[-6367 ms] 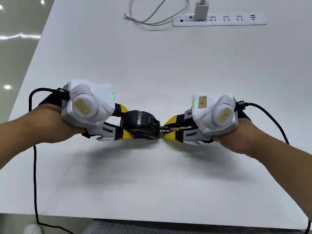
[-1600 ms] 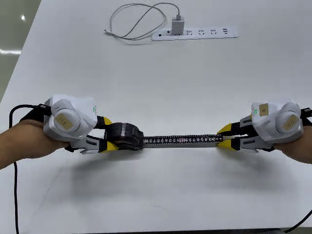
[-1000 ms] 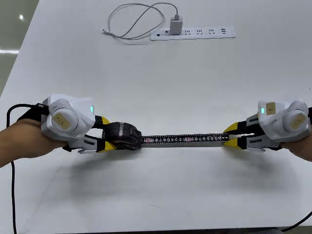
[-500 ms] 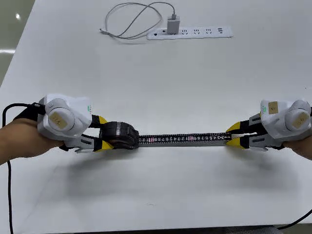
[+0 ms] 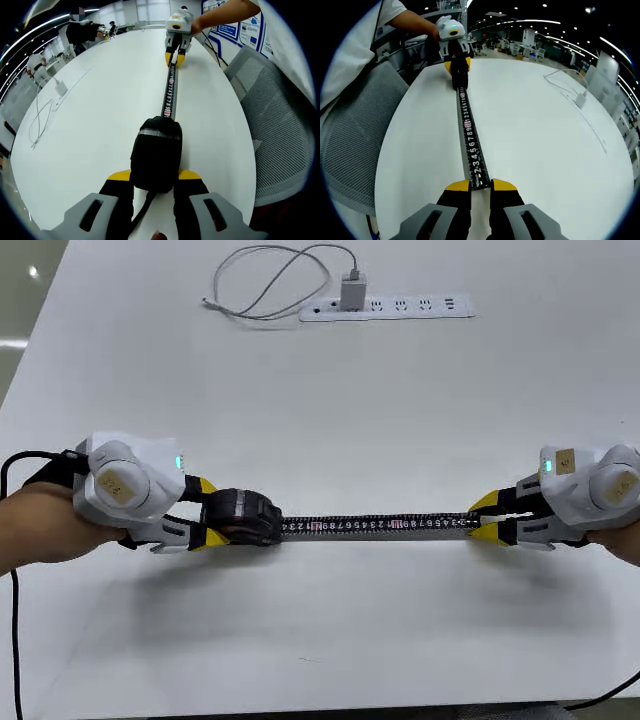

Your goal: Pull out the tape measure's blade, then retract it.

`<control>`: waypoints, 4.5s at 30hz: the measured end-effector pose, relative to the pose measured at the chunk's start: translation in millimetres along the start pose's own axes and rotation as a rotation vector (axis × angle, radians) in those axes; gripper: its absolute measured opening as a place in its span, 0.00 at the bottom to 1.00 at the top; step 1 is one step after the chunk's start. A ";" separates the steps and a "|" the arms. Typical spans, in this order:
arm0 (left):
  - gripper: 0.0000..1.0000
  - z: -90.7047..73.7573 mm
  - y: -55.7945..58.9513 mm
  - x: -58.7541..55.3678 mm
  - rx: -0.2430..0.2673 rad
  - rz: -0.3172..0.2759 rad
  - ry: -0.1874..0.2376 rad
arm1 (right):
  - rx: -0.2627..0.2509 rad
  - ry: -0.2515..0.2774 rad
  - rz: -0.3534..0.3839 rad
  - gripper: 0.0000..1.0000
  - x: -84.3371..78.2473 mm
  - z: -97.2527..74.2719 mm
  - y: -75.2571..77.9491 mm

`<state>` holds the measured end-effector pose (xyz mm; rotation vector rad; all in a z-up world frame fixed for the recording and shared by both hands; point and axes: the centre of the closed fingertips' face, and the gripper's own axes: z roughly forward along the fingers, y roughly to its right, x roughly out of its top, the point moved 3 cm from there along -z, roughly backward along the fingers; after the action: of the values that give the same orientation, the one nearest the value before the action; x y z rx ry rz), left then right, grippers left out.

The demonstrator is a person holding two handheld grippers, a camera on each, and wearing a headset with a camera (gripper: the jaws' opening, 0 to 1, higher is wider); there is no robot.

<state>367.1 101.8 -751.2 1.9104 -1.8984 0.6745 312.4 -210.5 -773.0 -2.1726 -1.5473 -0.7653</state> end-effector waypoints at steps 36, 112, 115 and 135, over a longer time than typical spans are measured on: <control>0.27 2.6 -1.3 0.2 0.028 -0.001 -0.004 | 0.035 -0.075 -0.036 0.12 0.0 5.2 1.7; 0.61 -52.2 20.5 -4.3 0.246 -0.407 0.216 | -0.207 0.085 0.243 0.57 16.4 -58.0 -24.7; 0.63 -55.2 24.0 -6.9 0.254 -0.418 0.216 | -0.220 0.086 0.253 0.59 15.2 -61.2 -27.3; 0.79 -72.4 50.8 -25.3 0.322 -0.502 0.253 | -0.307 0.096 0.314 0.70 7.5 -74.5 -49.8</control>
<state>311.2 162.1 -710.1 2.2451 -1.1425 1.0365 251.2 -231.4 -710.6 -2.4733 -1.0596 -1.0352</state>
